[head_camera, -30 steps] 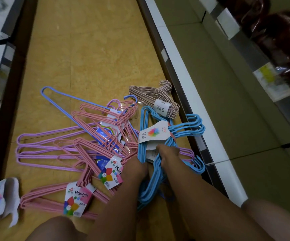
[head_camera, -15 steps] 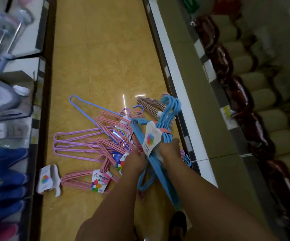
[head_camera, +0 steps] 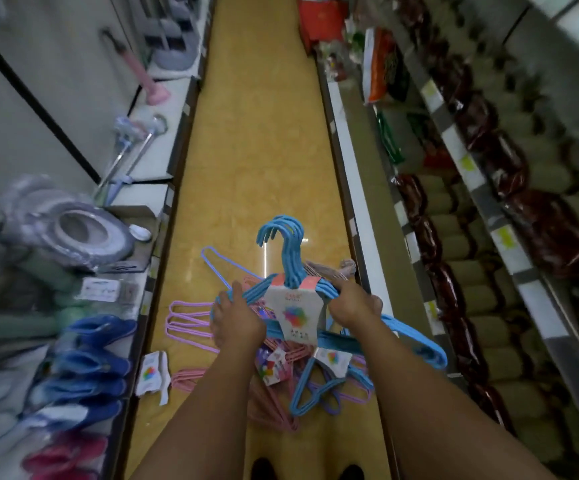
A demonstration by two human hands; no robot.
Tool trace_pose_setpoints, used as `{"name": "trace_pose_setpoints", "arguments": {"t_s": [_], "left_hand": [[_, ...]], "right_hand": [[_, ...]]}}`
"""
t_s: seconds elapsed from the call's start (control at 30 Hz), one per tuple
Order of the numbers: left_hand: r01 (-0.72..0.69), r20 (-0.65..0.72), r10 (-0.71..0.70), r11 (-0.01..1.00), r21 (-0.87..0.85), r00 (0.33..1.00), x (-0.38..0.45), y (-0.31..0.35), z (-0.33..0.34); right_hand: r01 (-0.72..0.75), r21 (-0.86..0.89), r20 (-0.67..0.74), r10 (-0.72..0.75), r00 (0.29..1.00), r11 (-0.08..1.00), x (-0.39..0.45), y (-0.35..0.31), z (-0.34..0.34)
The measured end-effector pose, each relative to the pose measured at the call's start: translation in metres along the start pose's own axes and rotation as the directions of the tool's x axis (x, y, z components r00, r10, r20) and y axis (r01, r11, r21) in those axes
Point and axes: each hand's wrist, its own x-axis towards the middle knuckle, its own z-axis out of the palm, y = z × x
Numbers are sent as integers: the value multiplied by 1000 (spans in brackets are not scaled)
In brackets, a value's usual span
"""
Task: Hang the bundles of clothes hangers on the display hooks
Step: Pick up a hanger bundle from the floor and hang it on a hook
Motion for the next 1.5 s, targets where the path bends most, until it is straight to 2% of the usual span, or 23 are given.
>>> {"name": "trace_pose_setpoints", "arguments": {"t_s": [0.13, 0.3, 0.37, 0.47, 0.53, 0.67, 0.97, 1.2, 1.37, 1.5], "left_hand": [[-29, 21, 28, 997, 68, 999, -14, -5, -44], [-91, -126, 87, 995, -30, 988, -25, -26, -89], [-85, -166, 78, 996, -37, 983, -35, -30, -103], [-61, -219, 55, 998, -20, 974, -48, -35, -117], [-40, -236, 32, 999, -31, 971, -53, -43, -126], [-15, -258, -2, 998, -67, 966, -61, -69, -143], [165, -298, -240, 953, -255, 924, -98, -125, -165], [386, -283, -498, 846, -368, 820, -160, -152, -162], [496, -314, -656, 738, -458, 687, -223, -163, -143], [523, -326, -743, 653, -549, 585, -273, -180, -125]], "right_hand": [[143, -20, 19, -143, 990, 990, -25, -33, -18], [224, 5, 68, -223, 972, 975, -41, -67, -15], [251, -27, 24, -250, 968, 968, -48, -79, -11], [282, -178, -83, -300, 950, 943, -61, -98, -7], [322, -285, -137, -371, 919, 903, -70, -111, -5], [402, -419, -151, -499, 853, 814, -86, -140, 4], [570, -507, 14, -655, 755, 647, -117, -189, 38], [736, -524, 206, -774, 598, 429, -149, -202, 64], [822, -514, 355, -811, 465, 246, -187, -201, 87], [861, -499, 457, -813, 360, 101, -227, -195, 107]]}}
